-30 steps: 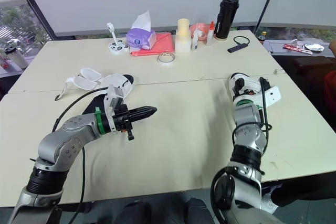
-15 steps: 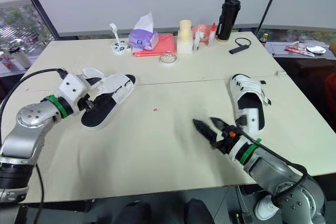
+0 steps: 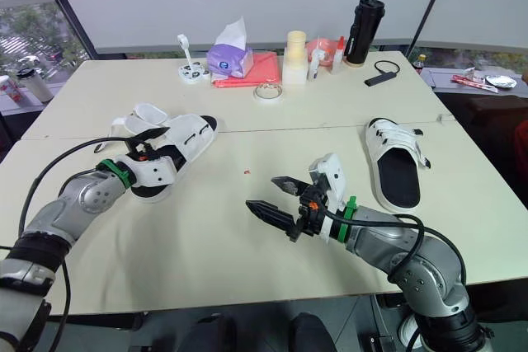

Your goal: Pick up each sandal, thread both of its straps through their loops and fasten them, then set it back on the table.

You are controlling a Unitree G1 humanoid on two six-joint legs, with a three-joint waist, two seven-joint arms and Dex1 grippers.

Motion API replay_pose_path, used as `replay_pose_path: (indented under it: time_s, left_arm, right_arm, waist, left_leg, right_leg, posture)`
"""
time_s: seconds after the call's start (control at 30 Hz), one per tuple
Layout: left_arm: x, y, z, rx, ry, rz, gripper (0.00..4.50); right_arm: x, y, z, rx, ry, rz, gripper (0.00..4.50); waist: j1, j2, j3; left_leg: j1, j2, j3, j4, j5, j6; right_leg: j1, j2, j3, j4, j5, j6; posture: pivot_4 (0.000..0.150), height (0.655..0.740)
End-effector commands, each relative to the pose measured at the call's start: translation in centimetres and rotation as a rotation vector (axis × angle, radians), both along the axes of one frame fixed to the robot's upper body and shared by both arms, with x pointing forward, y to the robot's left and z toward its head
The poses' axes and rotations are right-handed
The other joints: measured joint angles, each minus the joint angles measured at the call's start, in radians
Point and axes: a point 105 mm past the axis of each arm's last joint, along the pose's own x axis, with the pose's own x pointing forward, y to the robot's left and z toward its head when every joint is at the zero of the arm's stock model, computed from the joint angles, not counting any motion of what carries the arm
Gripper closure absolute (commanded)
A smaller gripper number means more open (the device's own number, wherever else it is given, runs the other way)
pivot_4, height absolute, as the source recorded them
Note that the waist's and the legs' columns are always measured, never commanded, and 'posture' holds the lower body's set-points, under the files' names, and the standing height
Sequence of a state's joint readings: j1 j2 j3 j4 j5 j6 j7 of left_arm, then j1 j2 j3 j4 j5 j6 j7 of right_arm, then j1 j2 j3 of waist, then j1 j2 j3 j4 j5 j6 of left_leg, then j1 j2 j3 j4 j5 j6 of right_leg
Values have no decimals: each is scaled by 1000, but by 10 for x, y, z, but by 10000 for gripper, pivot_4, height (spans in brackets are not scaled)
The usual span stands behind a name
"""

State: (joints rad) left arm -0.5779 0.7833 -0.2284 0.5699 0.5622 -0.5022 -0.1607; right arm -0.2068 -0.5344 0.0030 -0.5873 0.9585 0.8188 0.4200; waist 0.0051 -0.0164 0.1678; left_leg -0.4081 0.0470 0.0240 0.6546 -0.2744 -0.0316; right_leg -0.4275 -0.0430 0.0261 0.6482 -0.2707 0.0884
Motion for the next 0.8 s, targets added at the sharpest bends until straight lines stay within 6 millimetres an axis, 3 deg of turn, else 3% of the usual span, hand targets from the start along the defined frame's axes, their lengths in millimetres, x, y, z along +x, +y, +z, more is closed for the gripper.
replay_pose_path:
  time_s: [0.03,0.47,0.57,0.8]
  left_arm:
    - [7,-2,2,7,-35,5,702]
    - [59,-33,4,47,-103,101,702]
    - [61,-33,0,54,-79,109,8971]
    - [63,-37,3,77,-114,101,43832]
  right_arm:
    - [4,-5,12,27,-65,-33,0]
    - [24,-4,25,100,-113,-138,0]
    - [25,-6,25,100,-119,-153,0]
    - [26,-10,26,103,-122,-181,0]
  waist:
    - [2,0,0]
    - [8,-1,-1]
    - [4,-1,-1]
    - [8,-1,-1]
  left_leg:
    - [0,0,0,0,0,0]
    - [-1,-1,-1,9,0,0]
    - [-1,-1,-1,9,-1,2]
    - [0,-1,0,9,-1,3]
  right_leg:
    - [0,0,0,0,0,0]
    - [3,0,-1,3,2,3]
    - [3,0,-1,3,2,3]
    - [3,0,-1,3,2,3]
  posture:
    - [1500,7394]
    - [1500,7394]
    - [1500,7394]
    - [1500,7394]
